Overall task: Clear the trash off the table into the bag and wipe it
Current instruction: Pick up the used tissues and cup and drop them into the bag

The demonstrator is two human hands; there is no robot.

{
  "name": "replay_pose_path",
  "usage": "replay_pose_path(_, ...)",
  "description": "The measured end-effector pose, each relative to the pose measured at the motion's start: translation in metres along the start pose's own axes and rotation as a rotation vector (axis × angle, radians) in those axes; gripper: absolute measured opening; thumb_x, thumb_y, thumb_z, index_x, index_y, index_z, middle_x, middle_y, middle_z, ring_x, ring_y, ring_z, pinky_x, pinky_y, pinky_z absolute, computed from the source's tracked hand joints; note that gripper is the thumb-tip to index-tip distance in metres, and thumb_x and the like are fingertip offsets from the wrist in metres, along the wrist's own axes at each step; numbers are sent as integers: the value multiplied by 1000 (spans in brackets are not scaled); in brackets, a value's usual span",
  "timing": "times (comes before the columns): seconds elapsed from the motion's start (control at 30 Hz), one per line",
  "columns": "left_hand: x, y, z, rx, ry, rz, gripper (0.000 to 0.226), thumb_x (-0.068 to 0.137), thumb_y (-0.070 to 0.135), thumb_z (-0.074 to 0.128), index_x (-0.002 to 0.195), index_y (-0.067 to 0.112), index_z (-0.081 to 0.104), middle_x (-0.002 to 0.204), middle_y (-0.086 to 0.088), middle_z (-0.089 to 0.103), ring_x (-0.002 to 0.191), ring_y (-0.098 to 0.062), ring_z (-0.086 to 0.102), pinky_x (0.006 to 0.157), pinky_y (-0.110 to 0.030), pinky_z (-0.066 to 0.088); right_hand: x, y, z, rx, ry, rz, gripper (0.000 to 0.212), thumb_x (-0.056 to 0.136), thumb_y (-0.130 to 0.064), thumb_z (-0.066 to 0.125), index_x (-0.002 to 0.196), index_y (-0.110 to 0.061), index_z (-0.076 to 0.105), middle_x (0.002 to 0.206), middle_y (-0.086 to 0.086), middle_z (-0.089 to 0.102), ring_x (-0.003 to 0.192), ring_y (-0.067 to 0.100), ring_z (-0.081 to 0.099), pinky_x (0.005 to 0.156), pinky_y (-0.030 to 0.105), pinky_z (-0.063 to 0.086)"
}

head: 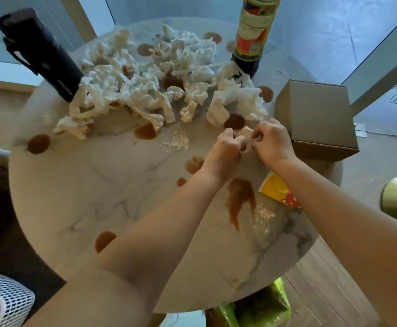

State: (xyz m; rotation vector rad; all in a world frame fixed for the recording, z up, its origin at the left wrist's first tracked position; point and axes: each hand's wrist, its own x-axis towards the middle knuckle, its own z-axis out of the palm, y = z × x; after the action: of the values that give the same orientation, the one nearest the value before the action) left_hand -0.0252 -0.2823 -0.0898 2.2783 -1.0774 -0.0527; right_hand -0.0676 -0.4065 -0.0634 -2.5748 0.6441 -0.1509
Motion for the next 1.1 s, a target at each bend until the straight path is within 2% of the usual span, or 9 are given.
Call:
replay_pose_path(0.1, -12, 2, -8, -14, 38, 7, 12, 77, -13, 59, 78, -2, 64, 80, -20, 54, 70, -32, 56, 64, -38, 53, -14, -2, -9, 42, 72, -46, 11, 79, 3, 59, 89, 0, 64, 101, 16, 55, 93, 30, 53, 77, 28, 43)
replay_pose_path(0.2, -37, 16, -26, -31, 108, 24, 8, 79, -7, 63, 82, 0, 65, 85, -17, 57, 73, -23, 57, 70, -20, 46, -36, -11, -22, 123, 166, -119, 10, 78, 2, 60, 86, 2, 65, 94, 17, 57, 86, 30, 55, 72, 23, 40)
replay_pose_path(0.33, -91, 42, -46, -77, 216, -23, 10, 79, -1, 66, 88, 2, 66, 89, -11, 55, 74, -15, 55, 71, -16, 46, -101, -18, -41, 239, 201, -219, 12, 77, -1, 66, 89, -1, 67, 90, 5, 55, 78, 15, 52, 65, 5, 37)
replay_pose_path(0.47, -158, 89, -56, -161, 218, -28, 13, 79, -1, 64, 90, 5, 67, 90, -4, 51, 73, -8, 51, 69, -12, 44, -184, 2, -48, 350, 198, -244, 13, 73, -1, 70, 86, -2, 68, 88, 6, 57, 78, 15, 53, 69, 7, 41)
replay_pose_path(0.67, -268, 155, -13, -278, -10, -24, 19, 80, 3, 67, 94, 15, 63, 91, -4, 53, 79, -4, 50, 72, -6, 39, -322, 69, -31, 454, 146, -197, 13, 73, -5, 69, 86, -4, 68, 87, 6, 58, 71, 14, 56, 66, 14, 47)
replay_pose_path(0.73, -295, 161, 14, -234, -120, -57, 18, 77, -1, 69, 93, 8, 66, 91, -4, 54, 80, -5, 50, 72, -7, 40, -356, 94, -15, 476, 67, -119, 14, 75, -16, 64, 85, -6, 68, 87, 3, 56, 71, 16, 55, 63, 19, 47)
replay_pose_path(0.83, -316, 157, 54, -185, -263, -142, 20, 80, -3, 64, 98, 4, 67, 94, -9, 54, 80, -13, 54, 73, -16, 47, -384, 129, 15, 456, -81, 37, 15, 75, -5, 70, 90, -6, 67, 90, 4, 54, 74, 23, 57, 62, 25, 50)
replay_pose_path(0.93, -323, 153, 83, -210, -426, -302, 33, 87, -5, 52, 118, 4, 60, 116, -13, 51, 106, -21, 52, 92, -11, 35, -391, 148, 35, 417, -318, 236, 29, 83, -6, 63, 112, -10, 61, 110, 2, 53, 84, 20, 58, 75, 35, 54)
replay_pose_path(1.1, -326, 147, 91, -219, -519, -466, 39, 90, -2, 46, 128, 6, 52, 126, -9, 47, 117, -18, 47, 97, -13, 30, -388, 164, 40, 309, -455, 310, 36, 89, -6, 52, 123, -16, 55, 121, 0, 52, 85, 11, 52, 69, 21, 43)
